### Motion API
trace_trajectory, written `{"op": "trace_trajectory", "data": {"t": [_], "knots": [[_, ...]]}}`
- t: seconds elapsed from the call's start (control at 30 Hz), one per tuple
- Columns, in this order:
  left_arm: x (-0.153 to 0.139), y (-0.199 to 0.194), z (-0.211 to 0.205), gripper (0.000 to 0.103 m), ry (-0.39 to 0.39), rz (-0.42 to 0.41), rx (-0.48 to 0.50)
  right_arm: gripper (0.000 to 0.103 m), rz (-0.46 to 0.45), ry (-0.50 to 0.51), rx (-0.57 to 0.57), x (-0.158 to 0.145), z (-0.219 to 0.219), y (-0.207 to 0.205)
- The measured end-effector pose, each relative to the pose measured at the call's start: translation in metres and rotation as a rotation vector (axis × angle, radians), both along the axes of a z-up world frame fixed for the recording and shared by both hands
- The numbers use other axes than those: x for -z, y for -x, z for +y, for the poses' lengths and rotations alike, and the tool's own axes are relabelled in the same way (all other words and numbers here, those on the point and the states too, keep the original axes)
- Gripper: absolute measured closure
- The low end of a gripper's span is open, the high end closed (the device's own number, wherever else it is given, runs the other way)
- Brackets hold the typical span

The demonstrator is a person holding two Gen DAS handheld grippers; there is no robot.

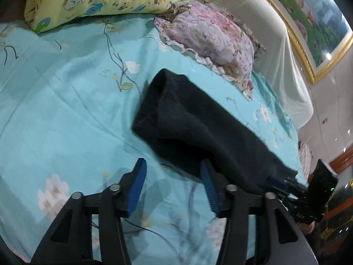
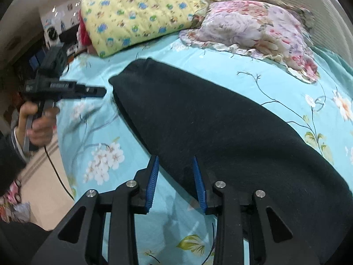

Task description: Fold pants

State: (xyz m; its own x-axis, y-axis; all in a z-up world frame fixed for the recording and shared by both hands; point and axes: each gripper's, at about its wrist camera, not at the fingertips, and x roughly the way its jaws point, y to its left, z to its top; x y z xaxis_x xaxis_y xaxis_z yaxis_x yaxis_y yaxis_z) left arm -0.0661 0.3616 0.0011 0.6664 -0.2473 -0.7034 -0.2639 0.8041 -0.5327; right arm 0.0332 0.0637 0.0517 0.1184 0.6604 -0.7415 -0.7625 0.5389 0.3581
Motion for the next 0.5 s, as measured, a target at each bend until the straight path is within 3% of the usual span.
{"op": "trace_trajectory", "data": {"t": [0.27,0.37,0.5], "knots": [[-0.004,-0.010,-0.019,0.037,0.141,0.021,-0.095,0.070,0.087,-0.070,0.105,-0.003,-0.022,-0.023],[-0.005,-0.016,-0.029,0.037,0.101,0.060,-0.141,0.069,0.106,-0.089,0.125,-0.005,-0.028,-0.029],[-0.002,-0.020,-0.035,0.034,0.061,0.109,-0.189,0.062,0.097,-0.091,0.137,-0.009,-0.031,-0.033]]}}
